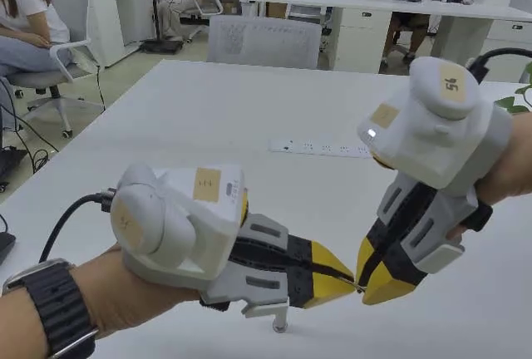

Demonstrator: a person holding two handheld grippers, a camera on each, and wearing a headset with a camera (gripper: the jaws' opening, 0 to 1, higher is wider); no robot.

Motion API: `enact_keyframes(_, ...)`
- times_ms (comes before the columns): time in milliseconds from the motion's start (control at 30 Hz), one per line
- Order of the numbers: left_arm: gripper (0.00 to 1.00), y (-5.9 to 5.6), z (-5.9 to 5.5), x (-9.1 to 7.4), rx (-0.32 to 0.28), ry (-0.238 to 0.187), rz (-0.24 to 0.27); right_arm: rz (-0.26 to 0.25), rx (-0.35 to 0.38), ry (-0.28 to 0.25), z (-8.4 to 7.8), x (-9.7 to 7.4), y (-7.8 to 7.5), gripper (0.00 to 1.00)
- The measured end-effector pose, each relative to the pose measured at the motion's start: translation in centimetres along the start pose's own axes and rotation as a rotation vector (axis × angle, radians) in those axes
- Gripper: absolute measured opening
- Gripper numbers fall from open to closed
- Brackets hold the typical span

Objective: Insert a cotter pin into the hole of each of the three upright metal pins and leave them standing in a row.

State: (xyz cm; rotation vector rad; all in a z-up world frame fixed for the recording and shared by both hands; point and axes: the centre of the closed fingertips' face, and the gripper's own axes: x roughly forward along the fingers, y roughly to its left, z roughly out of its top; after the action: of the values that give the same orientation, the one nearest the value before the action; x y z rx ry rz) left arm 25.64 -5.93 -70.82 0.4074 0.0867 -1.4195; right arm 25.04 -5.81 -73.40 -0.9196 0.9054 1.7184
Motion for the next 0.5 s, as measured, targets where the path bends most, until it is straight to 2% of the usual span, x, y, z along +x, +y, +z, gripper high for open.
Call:
enact_keyframes(267, 0.00, -0.3, 0.7, 0.0, 0.025, -0.018, -0.014, 0.024, -0.009, -0.018, 0.3, 0.0, 0.5, 0.09)
enact_keyframes(500, 0.00, -0.6, 0.8, 0.0, 0.044, -0.015, -0.027, 0.045, -0.013, -0.015, 0.3, 0.0, 1.1, 0.06)
